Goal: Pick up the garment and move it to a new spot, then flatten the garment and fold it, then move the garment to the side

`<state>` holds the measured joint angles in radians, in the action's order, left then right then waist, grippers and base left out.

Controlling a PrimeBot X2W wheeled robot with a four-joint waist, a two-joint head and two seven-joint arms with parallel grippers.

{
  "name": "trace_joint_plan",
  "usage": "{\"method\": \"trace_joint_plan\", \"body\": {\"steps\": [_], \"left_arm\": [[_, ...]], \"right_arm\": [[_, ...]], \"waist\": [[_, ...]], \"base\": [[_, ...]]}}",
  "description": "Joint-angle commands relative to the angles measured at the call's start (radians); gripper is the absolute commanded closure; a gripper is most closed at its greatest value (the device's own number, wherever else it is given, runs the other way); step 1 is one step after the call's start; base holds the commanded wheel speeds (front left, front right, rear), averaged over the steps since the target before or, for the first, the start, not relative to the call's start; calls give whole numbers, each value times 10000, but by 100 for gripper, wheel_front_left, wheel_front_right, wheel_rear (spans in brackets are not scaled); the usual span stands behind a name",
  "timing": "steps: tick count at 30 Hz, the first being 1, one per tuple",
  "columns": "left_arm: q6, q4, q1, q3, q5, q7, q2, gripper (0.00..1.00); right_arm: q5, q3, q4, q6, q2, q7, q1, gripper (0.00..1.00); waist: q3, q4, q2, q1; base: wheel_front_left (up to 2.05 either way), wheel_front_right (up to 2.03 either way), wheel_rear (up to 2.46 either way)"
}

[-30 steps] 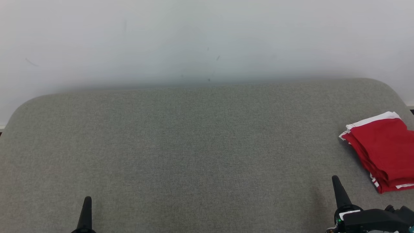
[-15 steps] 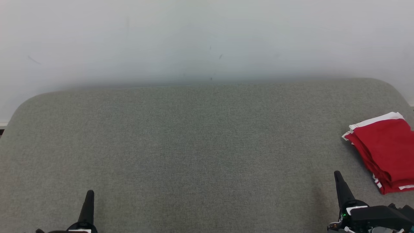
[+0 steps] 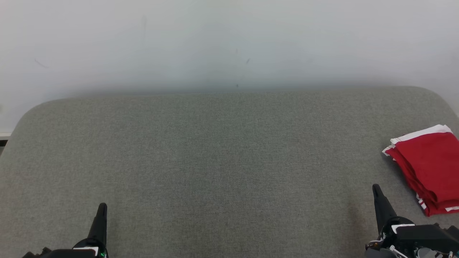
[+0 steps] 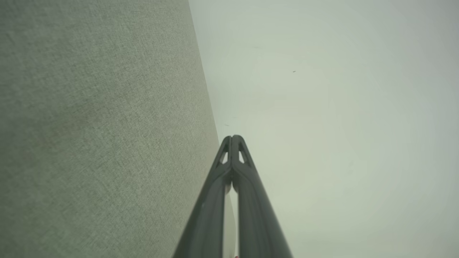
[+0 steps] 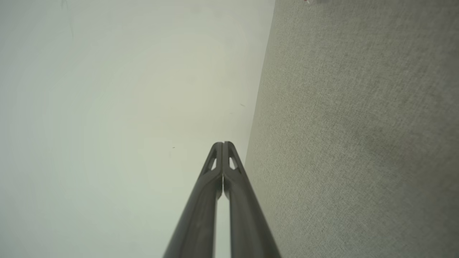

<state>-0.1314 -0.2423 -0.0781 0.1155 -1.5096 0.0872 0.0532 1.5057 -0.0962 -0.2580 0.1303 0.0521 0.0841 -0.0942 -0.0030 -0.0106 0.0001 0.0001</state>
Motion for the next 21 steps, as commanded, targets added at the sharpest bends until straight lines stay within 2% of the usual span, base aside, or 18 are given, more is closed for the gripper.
{"method": "trace_joint_plan", "body": {"steps": [1,16,21], "left_arm": [[12,-1,-162,6,-242,56,-20,100],[14,-43,-378,-11,-1075,316,-41,100],[14,-41,-377,-8,-1057,292,-40,100]], "right_arm": [[196,-45,61,7,16,63,-103,100],[1138,-181,166,7,9,317,-183,100],[1094,-180,157,7,6,304,-173,100]], "waist": [[6,10,-1,-1],[60,105,-1,-1],[61,106,-1,-1]], "base": [[0,0,0],[0,0,0],[0,0,0]]}}
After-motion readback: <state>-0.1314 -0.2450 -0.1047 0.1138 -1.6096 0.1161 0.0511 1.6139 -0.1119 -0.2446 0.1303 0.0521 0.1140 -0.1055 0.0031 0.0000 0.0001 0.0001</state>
